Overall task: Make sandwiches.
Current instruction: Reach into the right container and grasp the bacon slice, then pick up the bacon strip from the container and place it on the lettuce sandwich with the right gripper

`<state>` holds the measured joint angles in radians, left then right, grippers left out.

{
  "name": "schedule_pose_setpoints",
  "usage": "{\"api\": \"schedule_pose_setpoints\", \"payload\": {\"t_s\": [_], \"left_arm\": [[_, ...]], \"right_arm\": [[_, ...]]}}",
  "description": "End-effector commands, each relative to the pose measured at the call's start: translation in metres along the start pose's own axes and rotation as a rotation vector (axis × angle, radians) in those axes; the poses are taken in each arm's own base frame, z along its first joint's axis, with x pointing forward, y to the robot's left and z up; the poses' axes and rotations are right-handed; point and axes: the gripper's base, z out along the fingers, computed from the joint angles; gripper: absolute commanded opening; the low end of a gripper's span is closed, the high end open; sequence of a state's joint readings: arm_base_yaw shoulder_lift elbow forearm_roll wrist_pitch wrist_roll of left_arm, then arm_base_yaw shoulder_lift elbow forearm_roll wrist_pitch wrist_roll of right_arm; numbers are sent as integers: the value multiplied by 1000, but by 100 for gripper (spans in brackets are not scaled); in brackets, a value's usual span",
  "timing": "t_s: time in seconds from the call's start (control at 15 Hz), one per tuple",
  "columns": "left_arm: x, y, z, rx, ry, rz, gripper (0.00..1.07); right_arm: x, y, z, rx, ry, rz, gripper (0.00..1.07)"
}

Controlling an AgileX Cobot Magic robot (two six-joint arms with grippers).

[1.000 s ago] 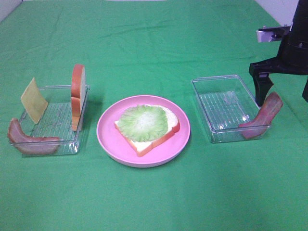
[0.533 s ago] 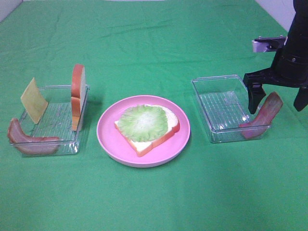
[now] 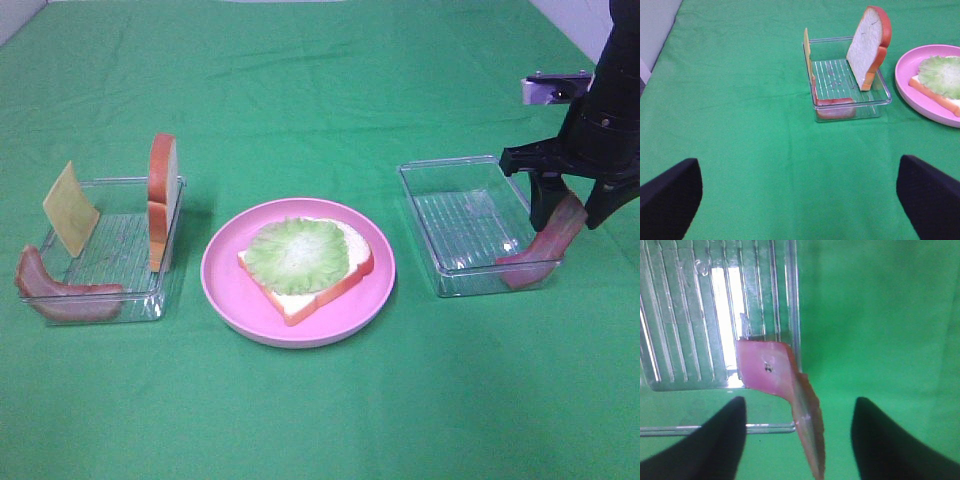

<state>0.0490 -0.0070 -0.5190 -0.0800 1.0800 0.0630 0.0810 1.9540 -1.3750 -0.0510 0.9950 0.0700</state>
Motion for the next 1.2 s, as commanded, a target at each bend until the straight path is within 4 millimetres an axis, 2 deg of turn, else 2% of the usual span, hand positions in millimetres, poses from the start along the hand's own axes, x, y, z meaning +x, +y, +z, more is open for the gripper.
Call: {"api": "schedule_pose_setpoints", "payload": {"t_s": [0.07, 0.13, 0.27, 0.93, 1.13, 1.2], "left_arm": [[0, 0, 0, 0, -2, -5, 100], [0, 0, 0, 0, -2, -5, 100], [0, 0, 0, 0, -2, -5, 100], [0, 0, 0, 0, -2, -5, 100], [0, 0, 0, 0, -2, -5, 100], [0, 0, 0, 0, -2, -5, 100]], "right_arm": [[1, 0, 2, -8, 3, 14, 23], [1, 0, 2, -8, 3, 15, 13], [1, 0, 2, -7, 5, 21, 0], [4, 4, 1, -42, 31, -23, 0], [5, 4, -13, -51, -6, -17, 0], [5, 4, -23, -54, -33, -15, 0]]}}
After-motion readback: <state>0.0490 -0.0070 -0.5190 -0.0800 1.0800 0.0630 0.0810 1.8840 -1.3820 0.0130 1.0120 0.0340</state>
